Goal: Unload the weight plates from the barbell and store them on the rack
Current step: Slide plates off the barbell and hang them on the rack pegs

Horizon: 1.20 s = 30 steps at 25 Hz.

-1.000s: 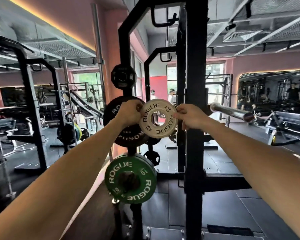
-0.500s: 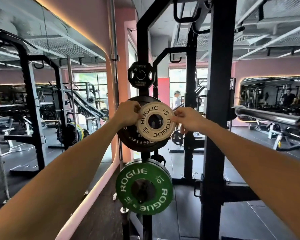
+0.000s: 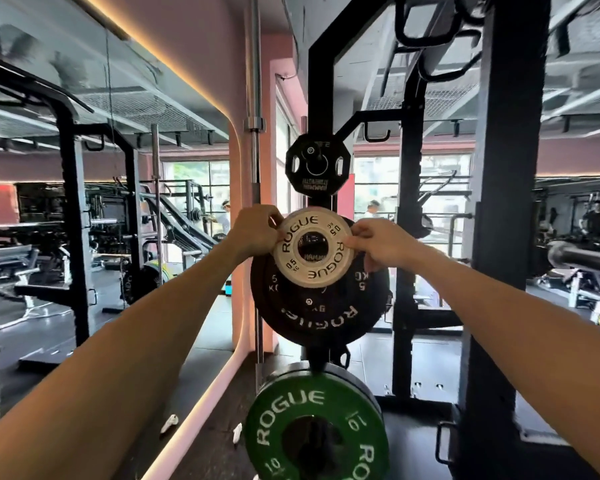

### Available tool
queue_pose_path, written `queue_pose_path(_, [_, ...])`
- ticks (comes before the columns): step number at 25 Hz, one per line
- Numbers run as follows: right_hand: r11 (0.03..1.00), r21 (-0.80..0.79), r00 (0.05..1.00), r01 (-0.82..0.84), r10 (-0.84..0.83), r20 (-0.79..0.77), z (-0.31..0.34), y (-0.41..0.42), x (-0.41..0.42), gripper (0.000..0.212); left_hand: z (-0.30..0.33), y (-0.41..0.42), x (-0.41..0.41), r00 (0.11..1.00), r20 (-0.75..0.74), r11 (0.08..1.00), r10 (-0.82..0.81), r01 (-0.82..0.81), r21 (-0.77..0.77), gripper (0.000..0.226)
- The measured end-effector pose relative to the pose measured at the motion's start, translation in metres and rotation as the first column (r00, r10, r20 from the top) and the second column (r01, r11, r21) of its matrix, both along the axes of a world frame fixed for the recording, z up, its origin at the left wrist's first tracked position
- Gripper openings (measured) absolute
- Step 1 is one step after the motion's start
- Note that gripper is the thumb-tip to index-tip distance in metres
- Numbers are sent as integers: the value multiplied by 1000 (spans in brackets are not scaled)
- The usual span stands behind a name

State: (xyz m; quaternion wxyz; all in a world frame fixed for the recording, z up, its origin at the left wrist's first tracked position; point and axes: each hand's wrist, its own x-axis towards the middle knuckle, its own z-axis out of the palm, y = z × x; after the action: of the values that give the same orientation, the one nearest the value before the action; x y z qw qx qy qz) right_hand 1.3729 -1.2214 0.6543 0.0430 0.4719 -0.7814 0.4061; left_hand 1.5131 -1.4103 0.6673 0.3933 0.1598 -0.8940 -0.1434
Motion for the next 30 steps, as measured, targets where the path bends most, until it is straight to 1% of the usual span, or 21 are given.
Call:
queue_pose_path(4, [997, -53, 998, 50, -52, -46, 34, -28, -28, 21, 35, -30, -33, 998, -67, 997, -16, 10, -81, 19])
queue_pose_path(7, [992, -109, 993, 68, -78, -86, 62, -39, -46, 21, 65, -45, -56, 988, -114, 992, -106, 96, -88, 16])
queue_pose_path(11, [975, -186, 981, 118, -143, -128, 100, -60, -68, 23, 103, -70, -93, 978, -164, 987, -130, 113, -110, 17])
queue_pose_path(14, [967, -230, 981, 106, -139, -132, 123, -74, -82, 23, 128, -85, -112, 965, -213, 984, -150, 124, -130, 20])
queue_pose_path(17, [962, -250, 973, 106, -152, -173, 142, -93, -99, 20, 147, -103, -130, 951, -262, 981, -164, 130, -142, 20])
queue_pose_path(19, [959, -266, 969, 102, -156, -191, 152, -105, -112, 20, 155, -113, -143, 949, -268, 981, -168, 133, -145, 22])
queue_pose_path(25, [945, -311, 975, 104, -158, -155, 162, -139, -156, 15, 168, -139, -181, 940, -289, 978, -182, 144, -149, 21])
queue_pose_path(28, [937, -323, 978, 132, -176, -111, 162, -157, -182, 20, 168, -158, -206, 947, -252, 977, -201, 174, -124, 21])
queue_pose_path(30, [927, -338, 976, 162, -202, -86, 163, -167, -200, 23, 166, -171, -225, 943, -264, 978, -200, 177, -110, 21])
